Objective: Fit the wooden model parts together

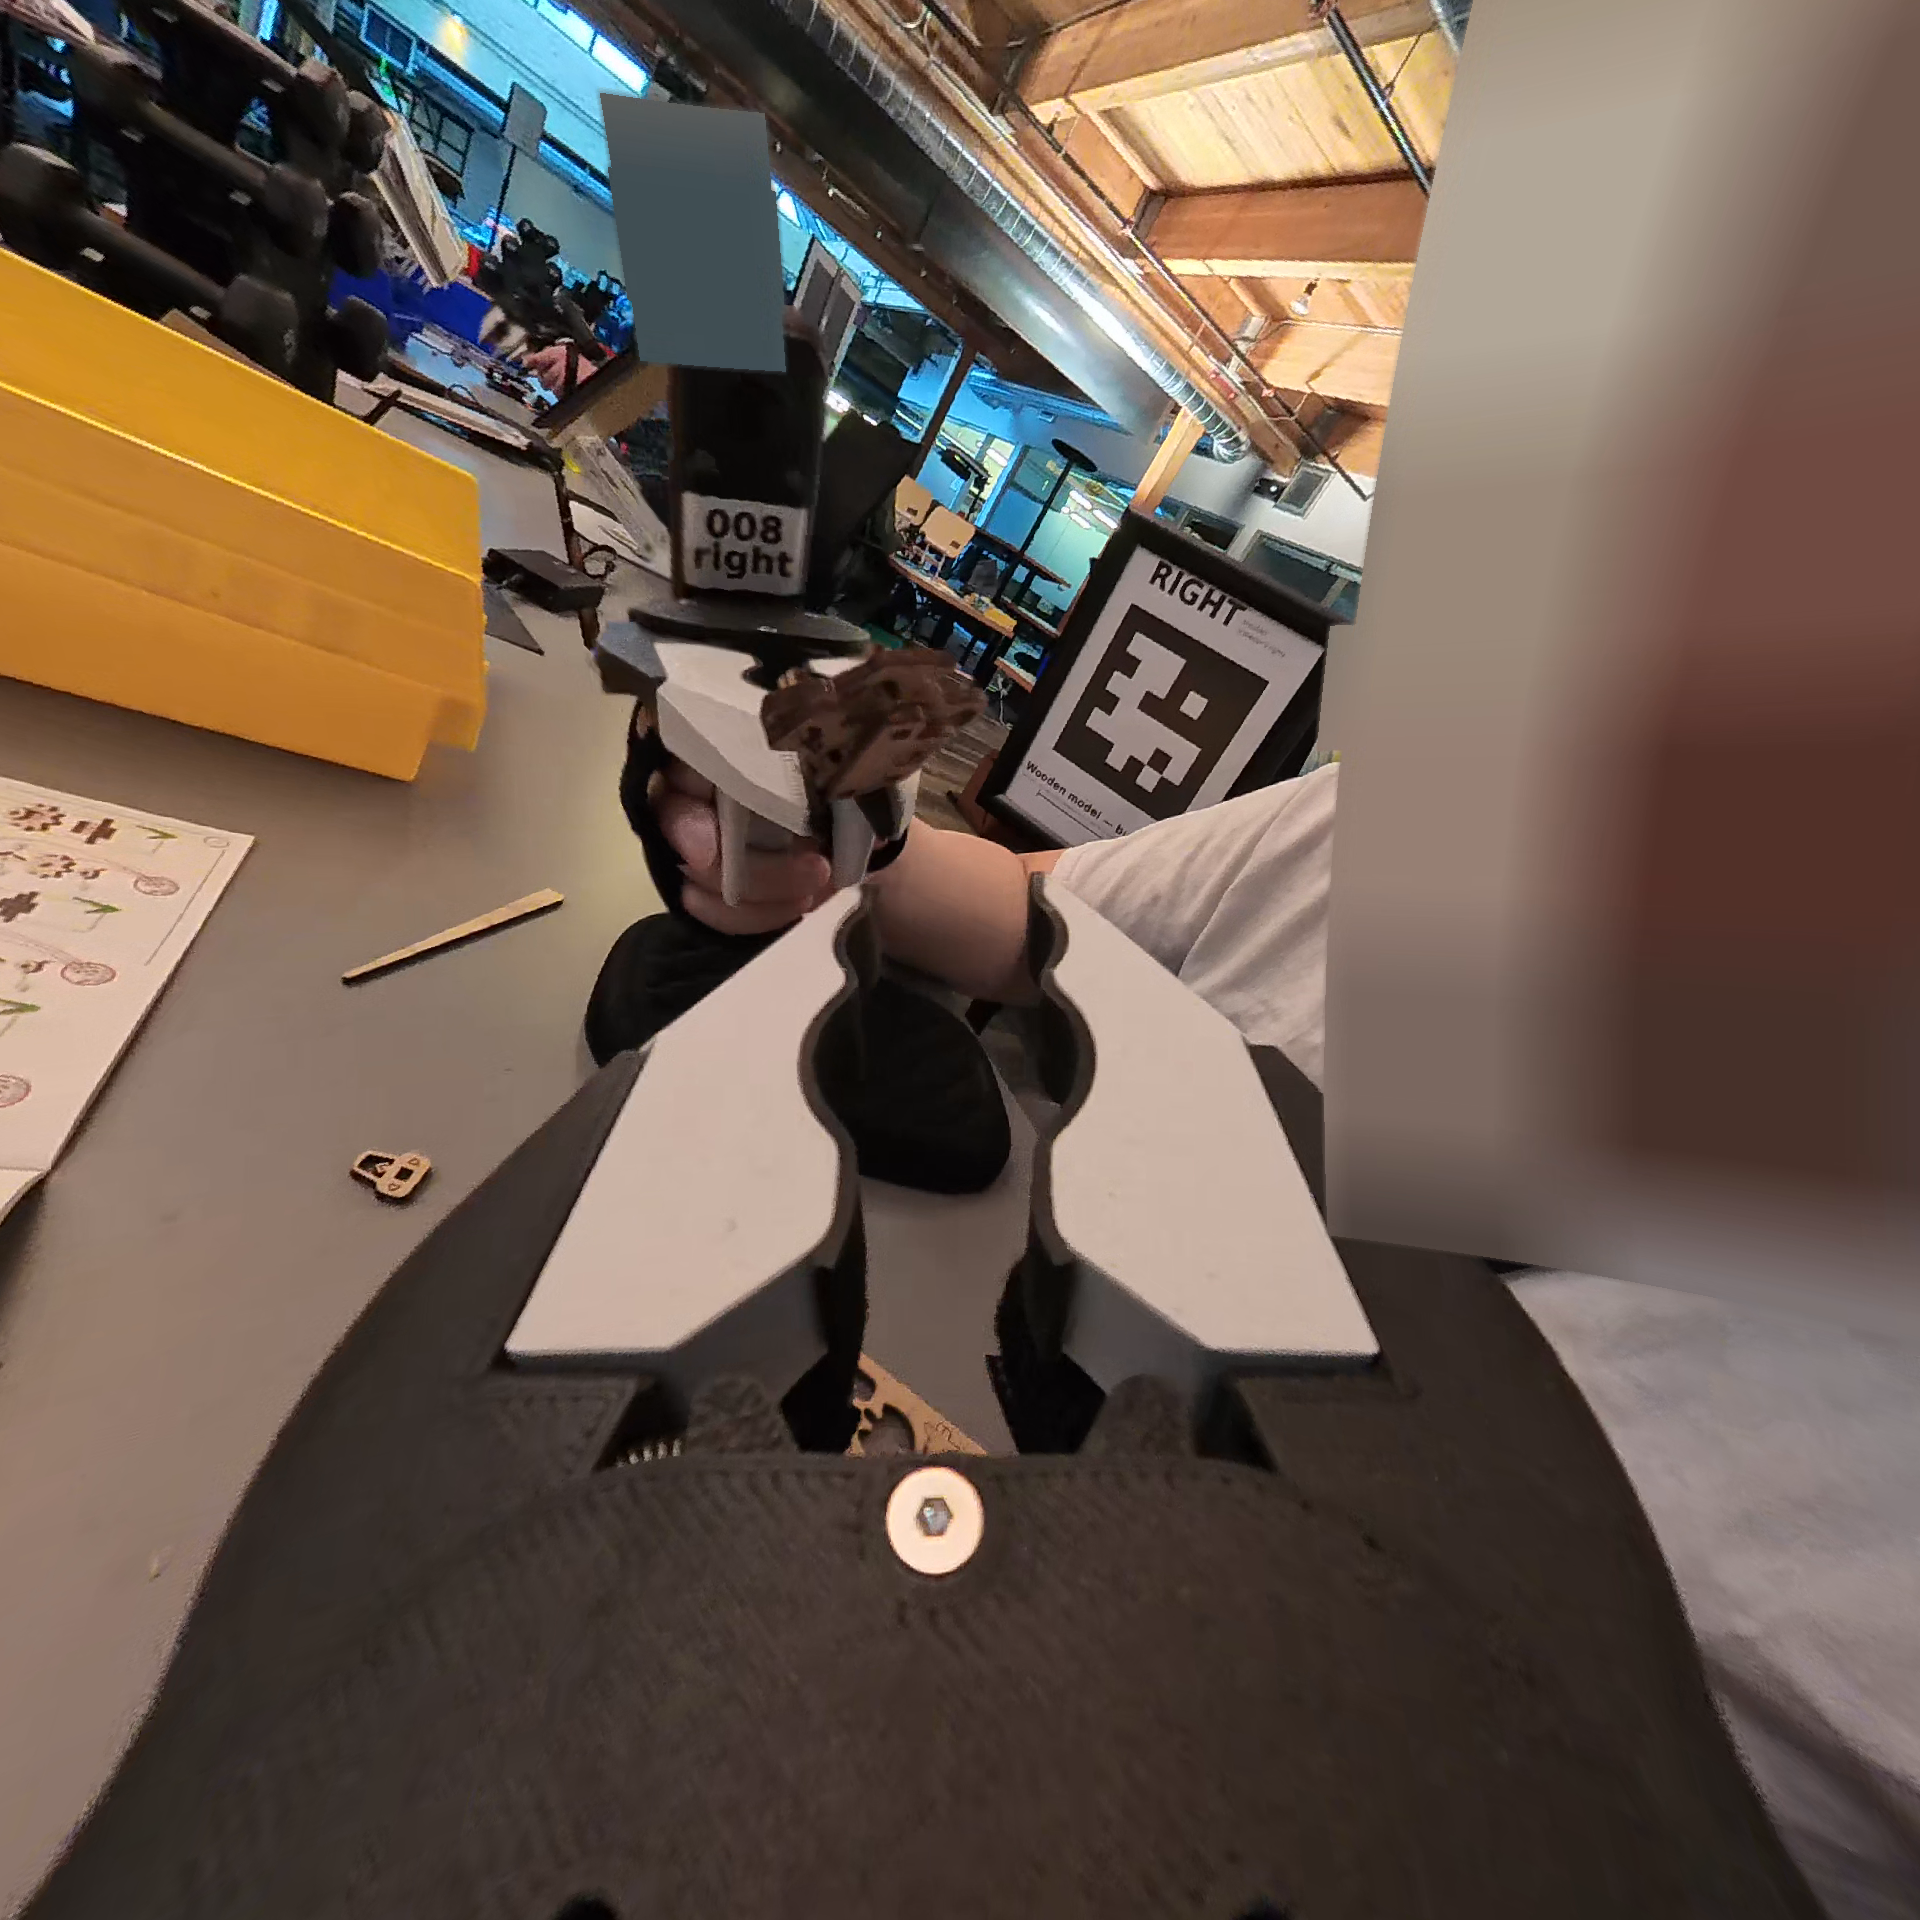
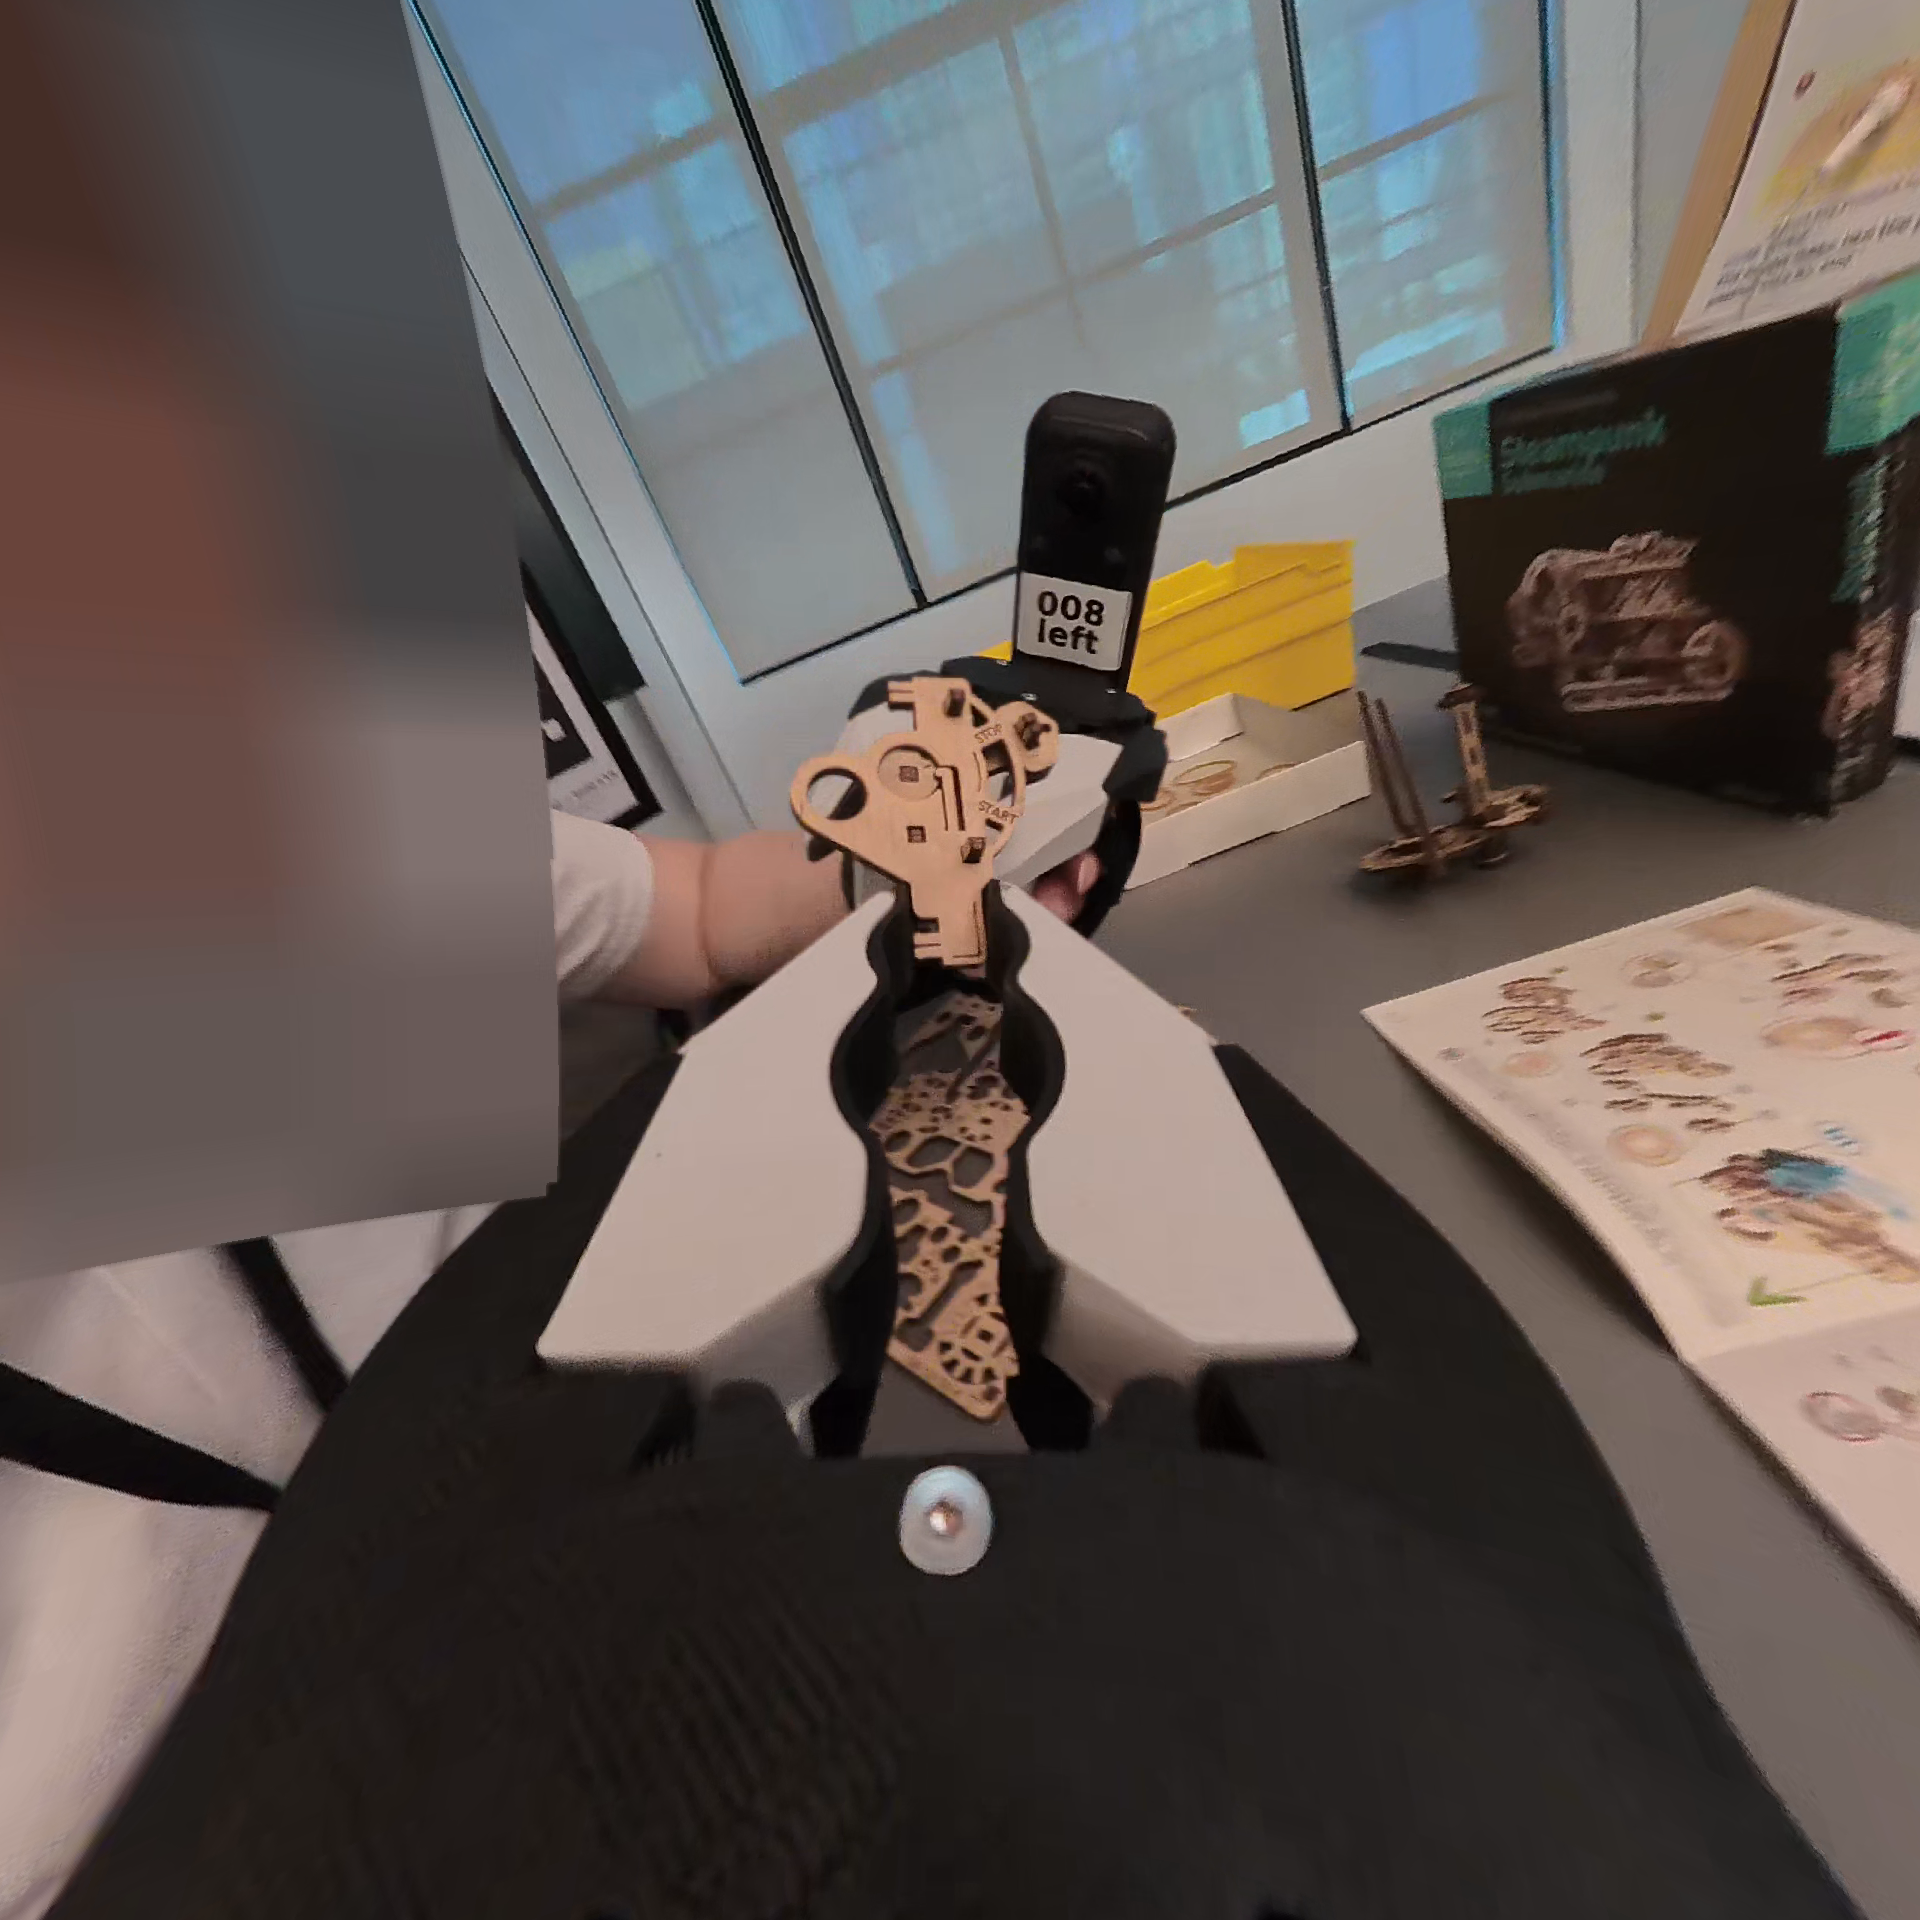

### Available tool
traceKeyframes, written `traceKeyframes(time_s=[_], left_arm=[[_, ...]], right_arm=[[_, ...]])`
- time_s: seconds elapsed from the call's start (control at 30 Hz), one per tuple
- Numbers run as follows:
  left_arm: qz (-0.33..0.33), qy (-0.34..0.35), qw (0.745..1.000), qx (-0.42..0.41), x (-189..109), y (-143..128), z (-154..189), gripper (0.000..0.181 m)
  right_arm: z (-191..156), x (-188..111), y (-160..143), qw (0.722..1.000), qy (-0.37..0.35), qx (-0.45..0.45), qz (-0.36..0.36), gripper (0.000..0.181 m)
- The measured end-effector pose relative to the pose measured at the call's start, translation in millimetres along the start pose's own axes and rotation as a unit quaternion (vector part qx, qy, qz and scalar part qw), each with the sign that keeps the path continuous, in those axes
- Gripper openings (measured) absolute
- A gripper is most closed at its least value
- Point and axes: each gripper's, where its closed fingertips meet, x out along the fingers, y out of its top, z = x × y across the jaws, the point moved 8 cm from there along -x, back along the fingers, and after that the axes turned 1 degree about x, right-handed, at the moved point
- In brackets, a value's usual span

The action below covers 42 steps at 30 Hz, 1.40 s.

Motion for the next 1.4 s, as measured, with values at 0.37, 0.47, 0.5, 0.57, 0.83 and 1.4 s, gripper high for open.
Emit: traceKeyframes(time_s=[0.37,0.47,0.5,0.57,0.83,1.4], left_arm=[[0.031,0.018,0.999,-0.022,13.2,-1.6,3.2,0.053],[0.049,0.057,0.996,-0.039,14.5,-2.2,-1.4,0.053],[0.058,0.067,0.995,-0.044,13.8,-2.2,-3.4,0.049],[0.081,0.08,0.992,-0.044,11.3,-1.7,-6.2,0.038],[0.04,0.147,0.985,0.077,2.2,-2.0,-8.6,0.023],[-0.075,0.214,0.959,0.171,6.8,-10.9,-11.2,0.015]], right_arm=[[-19.3,4.6,0.1,0.928,-0.176,-0.324,-0.056,0.011],[-24.0,6.9,-3.7,0.859,-0.24,-0.444,-0.09,0.011],[-26.2,8.9,-6.2,0.832,-0.254,-0.483,-0.103,0.011],[-30.2,13.5,-10.8,0.778,-0.283,-0.547,-0.121,0.011],[-28.3,12.1,-12.9,0.708,-0.325,-0.611,-0.14,0.011],[-30.0,-1.1,-10.3,0.872,-0.131,-0.455,-0.122,0.023]])
